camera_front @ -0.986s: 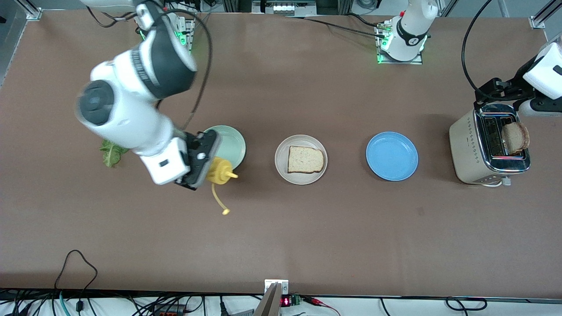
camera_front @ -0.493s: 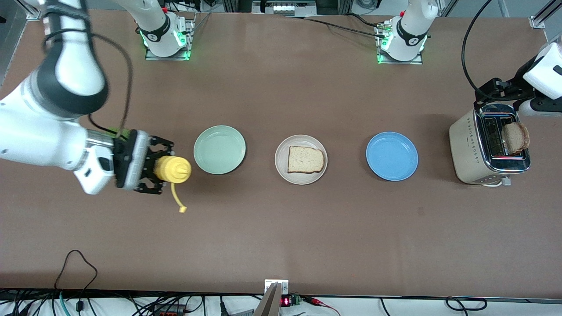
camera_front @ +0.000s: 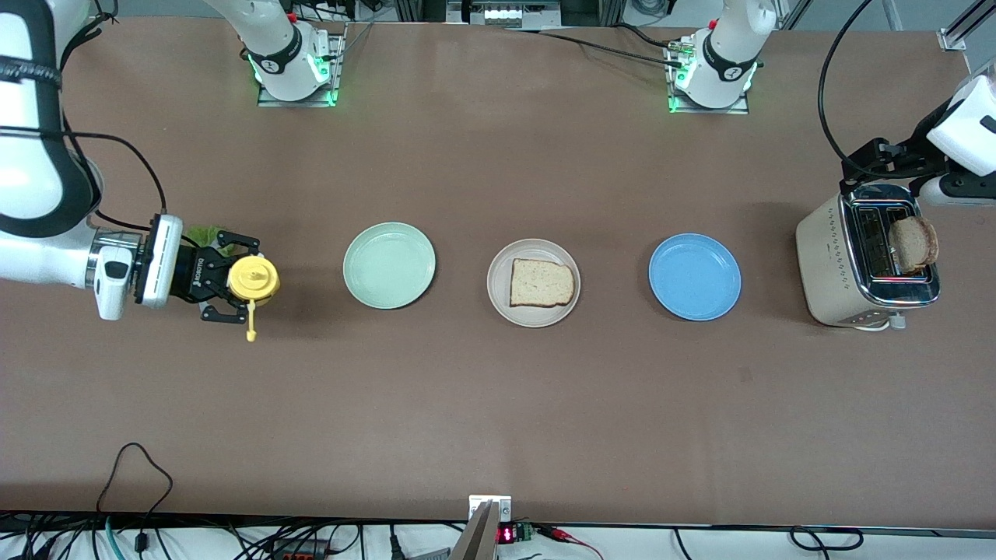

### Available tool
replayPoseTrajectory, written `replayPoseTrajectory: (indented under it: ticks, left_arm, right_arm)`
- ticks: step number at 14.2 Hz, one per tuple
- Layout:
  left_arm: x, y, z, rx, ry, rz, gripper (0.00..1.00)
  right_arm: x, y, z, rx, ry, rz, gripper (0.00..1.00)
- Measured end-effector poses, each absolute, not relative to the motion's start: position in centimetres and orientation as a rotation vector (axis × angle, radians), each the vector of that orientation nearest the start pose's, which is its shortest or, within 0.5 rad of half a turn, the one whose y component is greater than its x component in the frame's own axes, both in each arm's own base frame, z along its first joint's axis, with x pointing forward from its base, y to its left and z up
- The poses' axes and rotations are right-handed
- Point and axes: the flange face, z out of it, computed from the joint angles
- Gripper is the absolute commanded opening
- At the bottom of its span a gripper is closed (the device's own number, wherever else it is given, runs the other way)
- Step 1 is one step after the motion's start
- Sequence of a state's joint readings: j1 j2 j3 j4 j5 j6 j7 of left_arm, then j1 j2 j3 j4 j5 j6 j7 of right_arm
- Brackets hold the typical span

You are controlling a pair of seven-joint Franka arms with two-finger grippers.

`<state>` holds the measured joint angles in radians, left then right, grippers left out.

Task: Make sandwich in beige plate with both arms
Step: 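Carry the yellow bottle back beside the lettuce with the right gripper, then set the bottle down, open the right gripper and draw back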

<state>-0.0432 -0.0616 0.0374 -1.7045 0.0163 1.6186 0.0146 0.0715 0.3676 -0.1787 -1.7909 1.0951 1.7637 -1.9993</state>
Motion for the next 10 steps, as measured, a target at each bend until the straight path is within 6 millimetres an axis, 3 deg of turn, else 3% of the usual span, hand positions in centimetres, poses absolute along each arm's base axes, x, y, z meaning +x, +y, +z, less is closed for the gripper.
replayPoseTrajectory:
  ticks: [3, 10]
  left_arm:
    - [53.7, -0.1, 59.9, -3.127, 0.034, 0.038, 1.0]
    - [53.7, -0.1, 59.9, -3.127, 0.033, 0.038, 1.0]
  right_arm:
    - [59.2, -0.7, 30.3, -1.585, -1.414, -0.933, 0.39]
    - [53.0, -2.8, 18.1, -1.408, -1.314, -1.09, 0.39]
